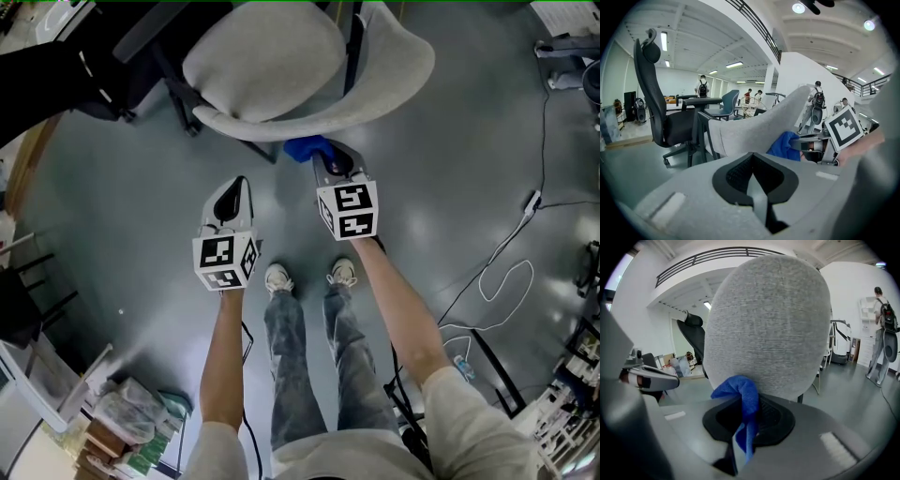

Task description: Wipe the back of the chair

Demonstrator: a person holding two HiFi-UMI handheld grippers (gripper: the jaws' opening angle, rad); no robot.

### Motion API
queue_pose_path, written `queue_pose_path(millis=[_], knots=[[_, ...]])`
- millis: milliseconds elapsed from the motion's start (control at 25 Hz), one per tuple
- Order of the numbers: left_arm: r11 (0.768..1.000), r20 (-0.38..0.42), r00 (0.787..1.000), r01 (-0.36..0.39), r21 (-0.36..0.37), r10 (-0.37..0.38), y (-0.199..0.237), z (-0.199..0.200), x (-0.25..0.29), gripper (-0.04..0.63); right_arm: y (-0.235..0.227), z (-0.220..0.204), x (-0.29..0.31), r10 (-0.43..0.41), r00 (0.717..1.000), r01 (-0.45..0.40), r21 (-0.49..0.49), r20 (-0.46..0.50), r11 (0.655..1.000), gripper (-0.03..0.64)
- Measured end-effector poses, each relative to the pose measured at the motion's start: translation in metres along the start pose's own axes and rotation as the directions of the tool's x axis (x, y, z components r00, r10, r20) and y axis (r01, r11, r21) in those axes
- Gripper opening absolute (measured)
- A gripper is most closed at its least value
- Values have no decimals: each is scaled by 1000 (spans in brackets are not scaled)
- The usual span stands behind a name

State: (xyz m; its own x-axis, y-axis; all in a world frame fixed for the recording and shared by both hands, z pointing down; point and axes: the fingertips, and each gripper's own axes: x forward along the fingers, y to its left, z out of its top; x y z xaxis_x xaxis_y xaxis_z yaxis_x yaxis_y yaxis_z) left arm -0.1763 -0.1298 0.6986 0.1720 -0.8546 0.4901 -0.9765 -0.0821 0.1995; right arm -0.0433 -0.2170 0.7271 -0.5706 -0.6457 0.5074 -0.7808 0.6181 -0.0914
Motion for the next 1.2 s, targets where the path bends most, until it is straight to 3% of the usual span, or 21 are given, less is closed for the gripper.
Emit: queue_pose_path(millis=[400, 640, 1200], knots=[[999, -17, 999, 42, 24, -42, -31, 11, 33, 5, -61, 1, -10, -80, 997, 79, 68, 19, 995, 46], [998, -19, 998, 57, 34, -57, -43, 13, 38, 5, -73, -3, -26, -91, 996, 89, 51, 23, 995, 46], [999, 15, 999, 35, 34, -36, -61, 53, -32, 5, -72, 39, -136, -151, 985, 146, 68, 81, 987, 46]])
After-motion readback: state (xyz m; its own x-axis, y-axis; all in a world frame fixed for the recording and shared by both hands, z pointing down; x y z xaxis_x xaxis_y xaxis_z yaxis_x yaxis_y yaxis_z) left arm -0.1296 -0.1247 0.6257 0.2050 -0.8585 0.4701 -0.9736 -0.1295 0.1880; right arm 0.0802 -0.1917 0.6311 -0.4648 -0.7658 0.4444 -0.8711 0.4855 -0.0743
